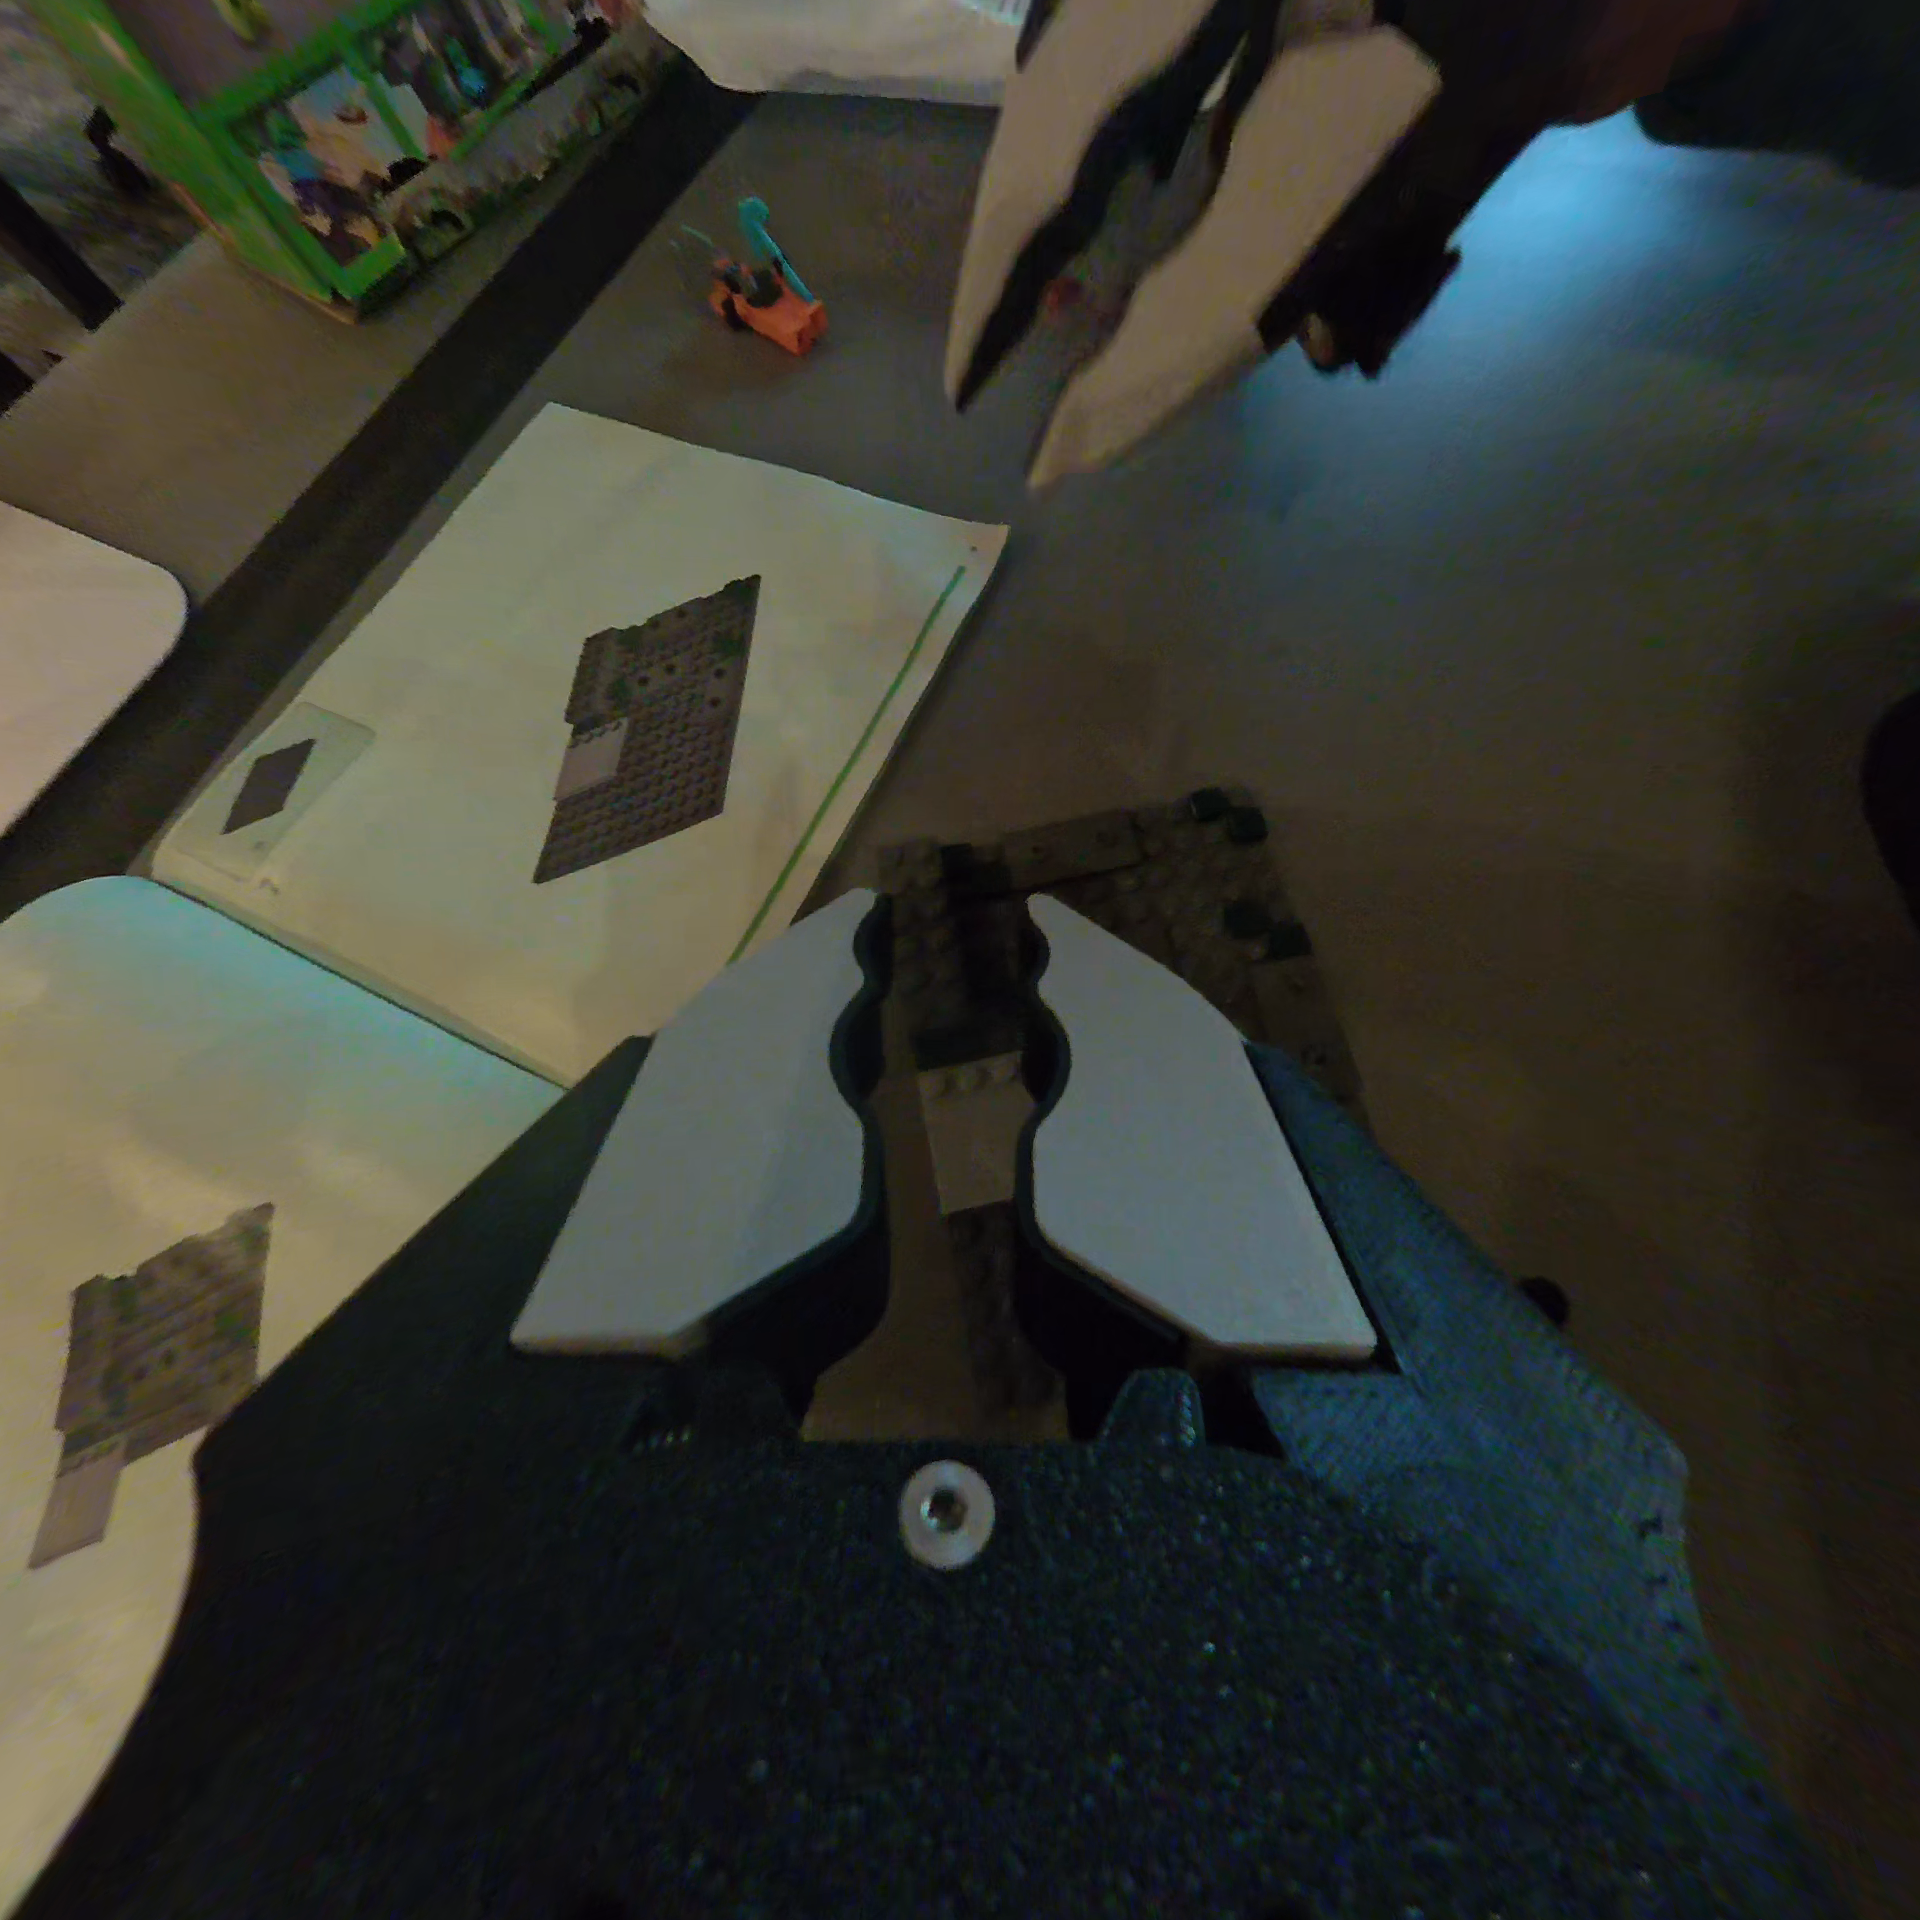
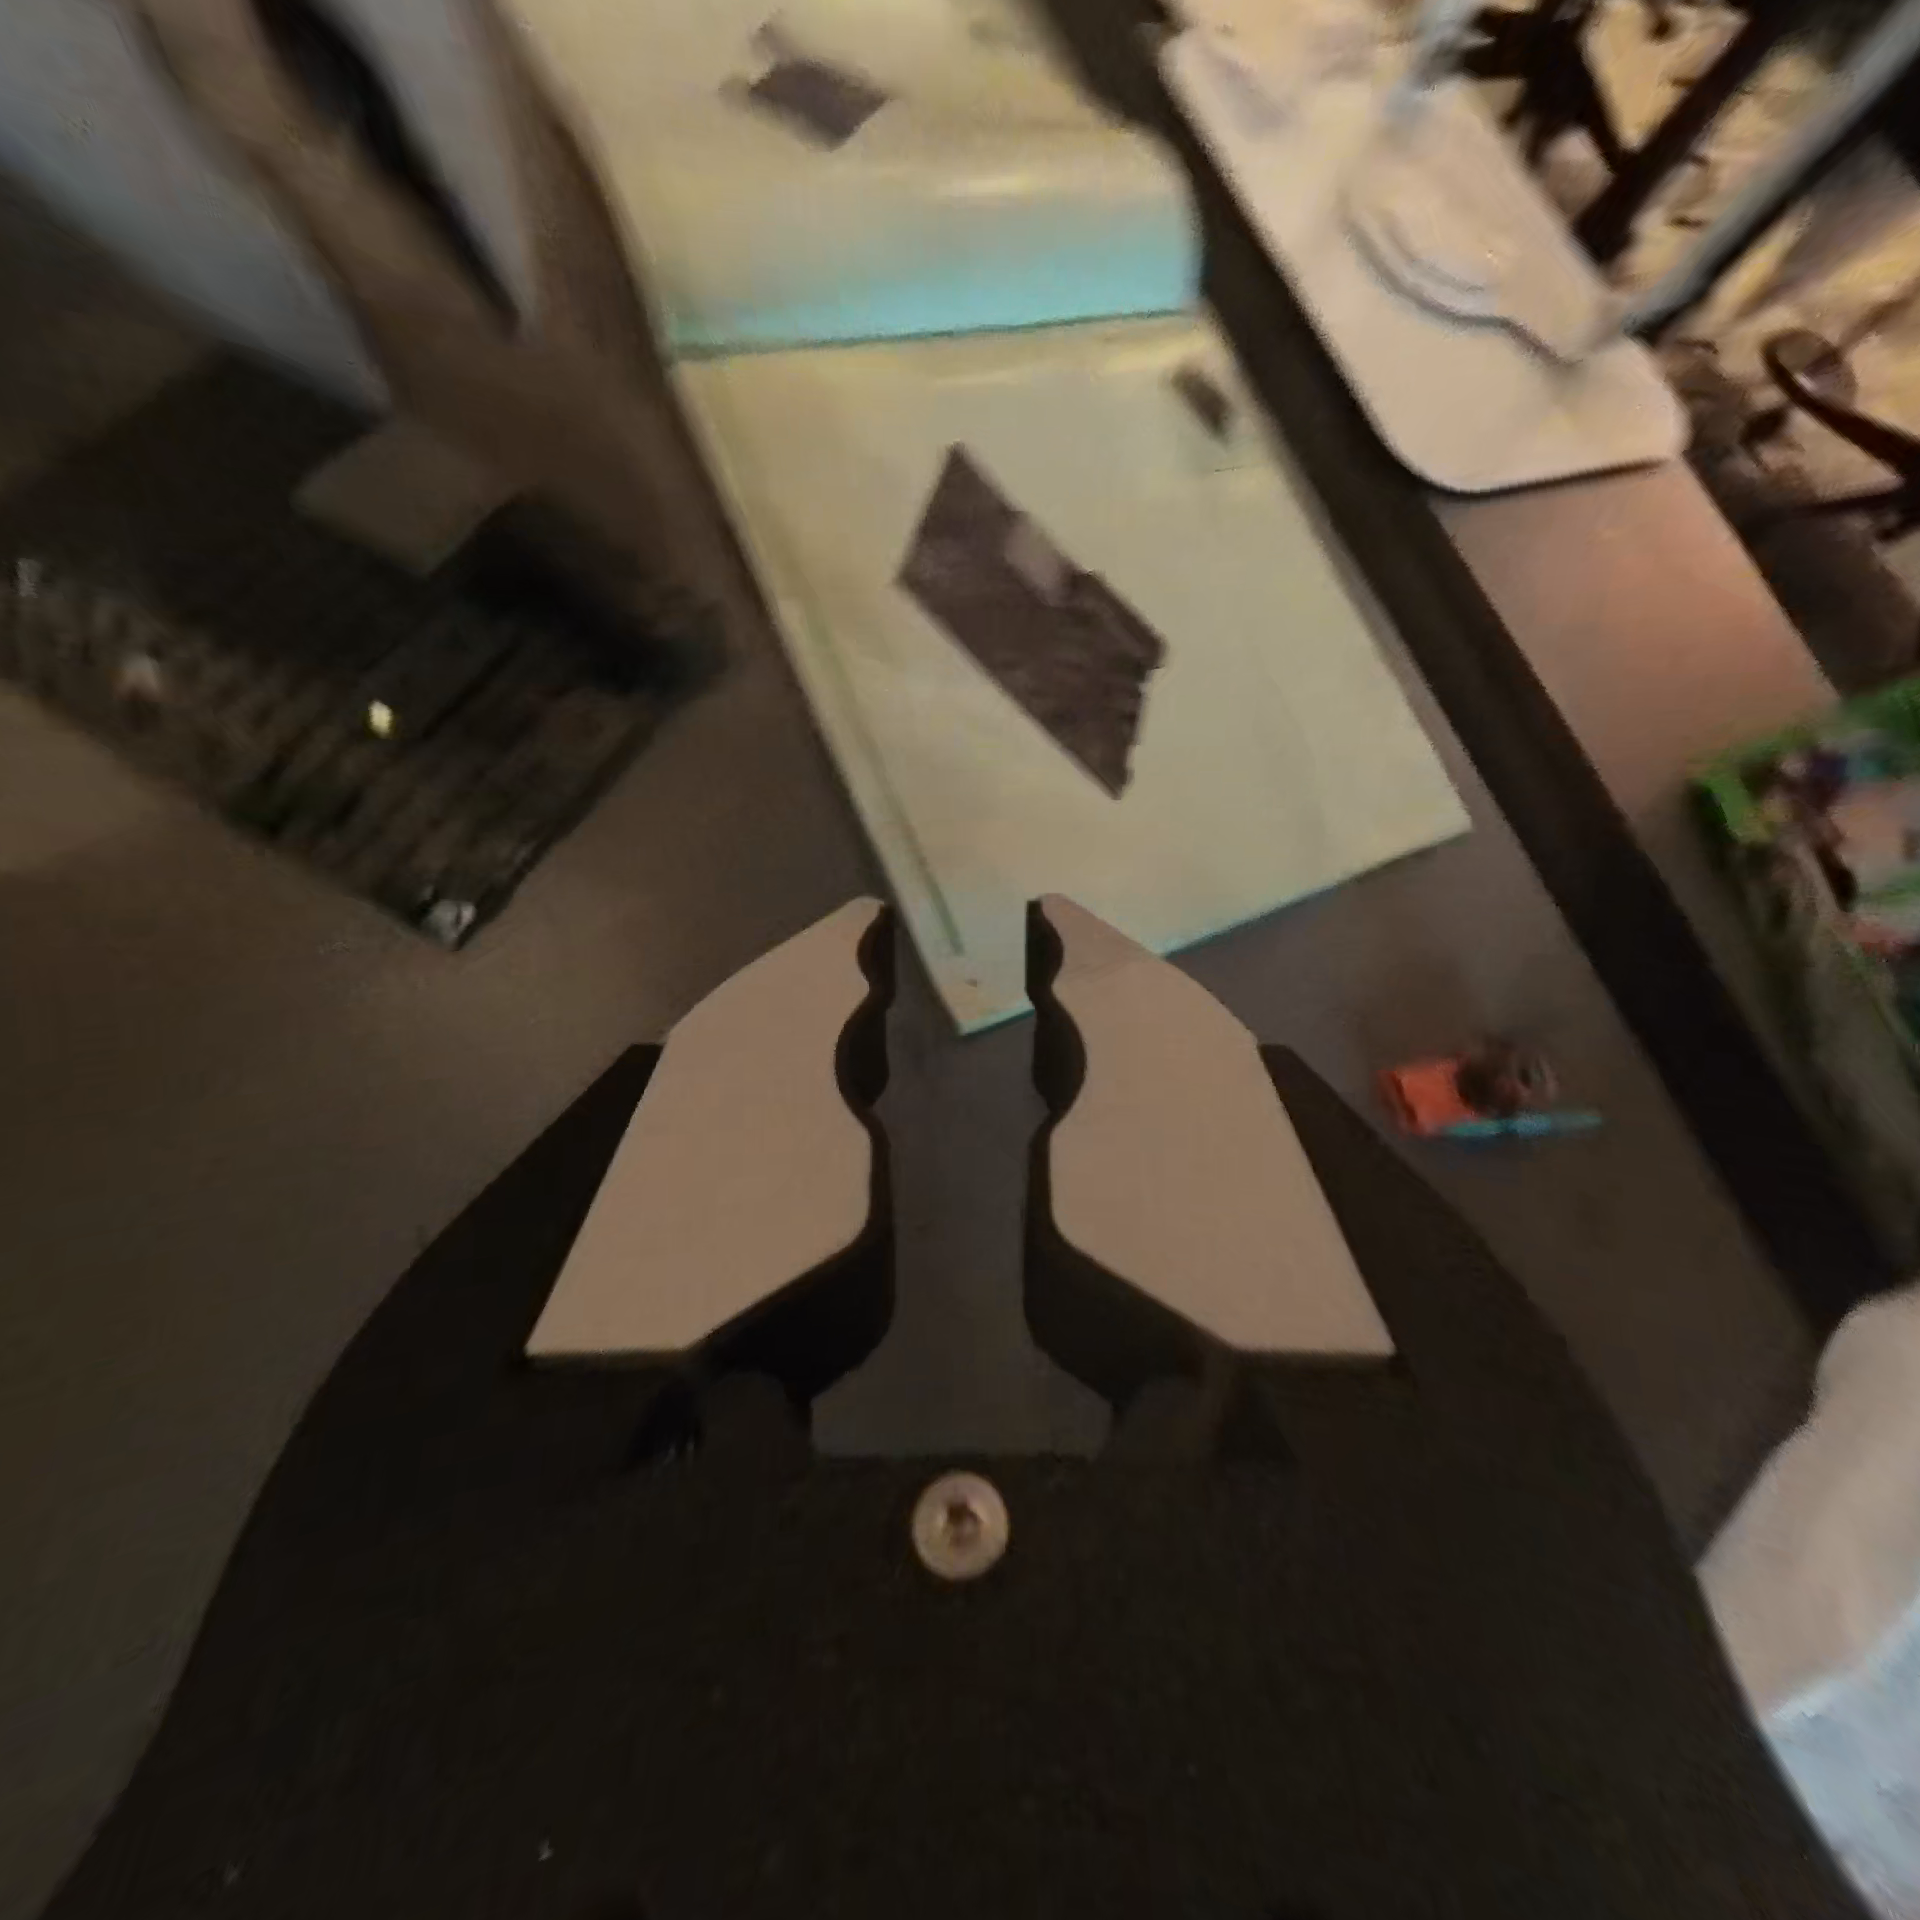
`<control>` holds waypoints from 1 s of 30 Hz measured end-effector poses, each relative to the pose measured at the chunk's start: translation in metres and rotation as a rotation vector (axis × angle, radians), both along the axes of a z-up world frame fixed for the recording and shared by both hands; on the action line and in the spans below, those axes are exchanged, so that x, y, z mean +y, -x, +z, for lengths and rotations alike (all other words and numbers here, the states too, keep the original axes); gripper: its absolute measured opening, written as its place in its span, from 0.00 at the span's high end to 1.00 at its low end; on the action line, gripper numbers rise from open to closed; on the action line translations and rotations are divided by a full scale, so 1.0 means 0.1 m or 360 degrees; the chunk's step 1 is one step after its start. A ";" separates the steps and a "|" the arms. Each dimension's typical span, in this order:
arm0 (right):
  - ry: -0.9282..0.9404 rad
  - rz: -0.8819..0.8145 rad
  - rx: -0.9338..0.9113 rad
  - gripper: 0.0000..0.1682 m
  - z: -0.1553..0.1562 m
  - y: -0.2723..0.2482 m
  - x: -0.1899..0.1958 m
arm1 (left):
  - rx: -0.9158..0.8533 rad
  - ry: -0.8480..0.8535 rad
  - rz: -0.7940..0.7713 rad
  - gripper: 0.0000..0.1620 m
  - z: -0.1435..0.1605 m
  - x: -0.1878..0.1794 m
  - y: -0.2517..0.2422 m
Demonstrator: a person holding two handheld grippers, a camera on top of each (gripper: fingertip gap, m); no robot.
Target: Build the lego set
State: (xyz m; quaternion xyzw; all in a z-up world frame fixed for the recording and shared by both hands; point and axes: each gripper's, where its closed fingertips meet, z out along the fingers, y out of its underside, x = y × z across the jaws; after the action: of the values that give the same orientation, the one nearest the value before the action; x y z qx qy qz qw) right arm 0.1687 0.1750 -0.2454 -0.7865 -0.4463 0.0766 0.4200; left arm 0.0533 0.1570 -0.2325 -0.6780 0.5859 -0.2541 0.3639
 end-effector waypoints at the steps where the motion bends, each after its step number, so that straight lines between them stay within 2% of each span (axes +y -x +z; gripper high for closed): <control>1: 0.0008 0.0040 -0.0035 0.85 -0.04 0.02 -0.01 | 0.0005 -0.0013 0.0002 0.87 0.01 -0.01 0.01; 5: 0.0061 0.0166 -0.0151 0.84 -0.18 0.04 -0.02 | 0.0036 -0.0095 -0.0002 0.87 0.01 -0.08 0.04; 16: 0.0284 0.0481 -0.0507 0.91 -0.38 -0.08 0.05 | 0.0113 -0.0156 0.0104 0.88 -0.10 -0.20 0.29; 20: 0.0372 0.0569 -0.0562 0.99 -0.40 -0.10 0.05 | 0.0115 -0.0136 0.0129 0.88 -0.11 -0.17 0.33; 25: 0.0462 0.0604 -0.0533 1.00 -0.37 -0.10 0.05 | 0.0116 -0.0121 0.0114 0.88 -0.12 -0.16 0.32; 30: 0.0660 0.0604 -0.0353 1.00 -0.26 -0.09 0.03 | 0.0110 -0.0085 0.0087 0.88 -0.13 -0.15 0.30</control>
State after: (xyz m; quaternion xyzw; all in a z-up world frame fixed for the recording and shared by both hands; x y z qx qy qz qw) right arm 0.1777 0.1778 -0.2717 -0.7616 -0.6032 0.1568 0.1772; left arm 0.0230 0.1422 -0.2451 -0.6922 0.5859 -0.2046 0.3683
